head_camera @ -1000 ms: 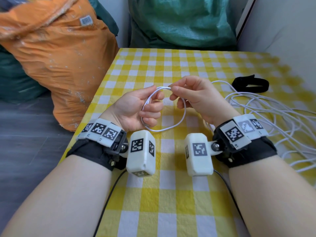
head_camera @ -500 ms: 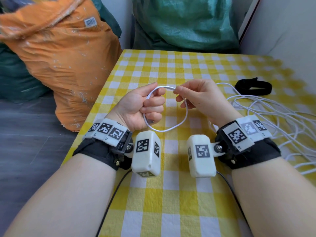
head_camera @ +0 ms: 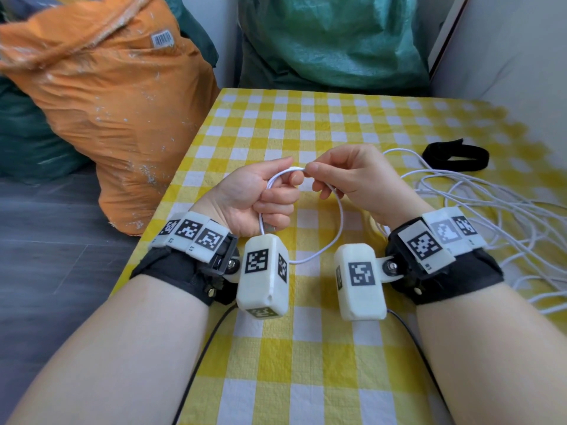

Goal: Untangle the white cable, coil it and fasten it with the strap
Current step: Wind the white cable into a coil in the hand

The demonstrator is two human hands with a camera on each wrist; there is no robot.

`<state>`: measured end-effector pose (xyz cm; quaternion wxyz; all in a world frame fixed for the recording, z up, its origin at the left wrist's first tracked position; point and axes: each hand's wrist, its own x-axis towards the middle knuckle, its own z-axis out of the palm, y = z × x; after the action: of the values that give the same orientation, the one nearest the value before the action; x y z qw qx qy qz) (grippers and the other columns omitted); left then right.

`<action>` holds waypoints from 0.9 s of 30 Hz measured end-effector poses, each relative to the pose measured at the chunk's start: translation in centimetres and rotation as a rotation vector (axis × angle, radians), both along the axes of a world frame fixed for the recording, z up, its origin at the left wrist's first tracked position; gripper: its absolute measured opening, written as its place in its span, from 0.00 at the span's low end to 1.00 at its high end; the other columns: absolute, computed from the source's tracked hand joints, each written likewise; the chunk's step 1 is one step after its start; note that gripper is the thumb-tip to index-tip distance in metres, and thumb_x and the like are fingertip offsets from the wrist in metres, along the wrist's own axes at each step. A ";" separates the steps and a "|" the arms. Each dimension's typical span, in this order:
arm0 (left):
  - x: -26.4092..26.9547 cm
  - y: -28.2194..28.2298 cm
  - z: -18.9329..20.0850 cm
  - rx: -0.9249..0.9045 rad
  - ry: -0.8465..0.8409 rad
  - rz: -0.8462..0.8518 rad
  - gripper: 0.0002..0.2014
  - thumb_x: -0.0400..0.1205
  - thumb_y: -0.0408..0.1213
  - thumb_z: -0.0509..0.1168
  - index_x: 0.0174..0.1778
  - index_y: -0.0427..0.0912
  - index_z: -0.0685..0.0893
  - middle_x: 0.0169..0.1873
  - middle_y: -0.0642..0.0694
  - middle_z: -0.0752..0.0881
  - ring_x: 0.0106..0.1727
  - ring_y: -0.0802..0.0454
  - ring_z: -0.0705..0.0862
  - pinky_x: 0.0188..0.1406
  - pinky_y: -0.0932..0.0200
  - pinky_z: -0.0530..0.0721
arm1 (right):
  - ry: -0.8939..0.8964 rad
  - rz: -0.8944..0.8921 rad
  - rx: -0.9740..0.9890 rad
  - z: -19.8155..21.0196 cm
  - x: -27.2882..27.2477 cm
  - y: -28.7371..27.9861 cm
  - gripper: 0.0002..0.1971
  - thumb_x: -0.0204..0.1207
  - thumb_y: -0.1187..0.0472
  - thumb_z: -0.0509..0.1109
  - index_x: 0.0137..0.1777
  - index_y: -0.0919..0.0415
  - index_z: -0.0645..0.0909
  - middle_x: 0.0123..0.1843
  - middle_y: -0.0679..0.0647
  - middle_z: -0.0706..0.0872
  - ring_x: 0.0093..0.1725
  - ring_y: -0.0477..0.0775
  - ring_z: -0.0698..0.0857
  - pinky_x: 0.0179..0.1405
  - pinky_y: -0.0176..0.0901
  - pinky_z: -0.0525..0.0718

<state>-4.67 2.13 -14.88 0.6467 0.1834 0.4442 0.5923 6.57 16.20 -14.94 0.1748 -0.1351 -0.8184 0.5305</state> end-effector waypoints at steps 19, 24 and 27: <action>-3.7 -1.1 -1.0 0.576 -0.670 0.469 0.20 0.86 0.43 0.50 0.33 0.38 0.76 0.14 0.49 0.60 0.16 0.58 0.55 0.15 0.62 0.62 | -0.063 -0.426 0.095 0.4 1.1 2.2 0.12 0.77 0.49 0.69 0.37 0.55 0.86 0.21 0.45 0.69 0.14 0.41 0.65 0.18 0.31 0.64; -4.8 -2.1 -1.2 0.717 -0.818 0.681 0.24 0.87 0.48 0.47 0.38 0.33 0.78 0.13 0.47 0.65 0.14 0.56 0.57 0.16 0.63 0.63 | -0.068 -0.670 0.164 0.2 1.6 3.6 0.15 0.71 0.44 0.74 0.34 0.56 0.83 0.22 0.46 0.75 0.26 0.43 0.73 0.36 0.41 0.74; -5.0 -2.2 -1.2 0.725 -0.795 0.756 0.23 0.88 0.46 0.47 0.40 0.33 0.78 0.15 0.48 0.64 0.12 0.53 0.62 0.18 0.63 0.64 | -0.068 -0.741 0.187 0.5 1.9 3.8 0.19 0.69 0.41 0.74 0.26 0.53 0.78 0.23 0.46 0.77 0.32 0.48 0.77 0.38 0.44 0.76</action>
<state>-9.71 -0.09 -16.13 0.4060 -0.0119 -0.0226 0.9135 8.49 19.96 -14.47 0.3390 -0.4228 -0.7643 0.3495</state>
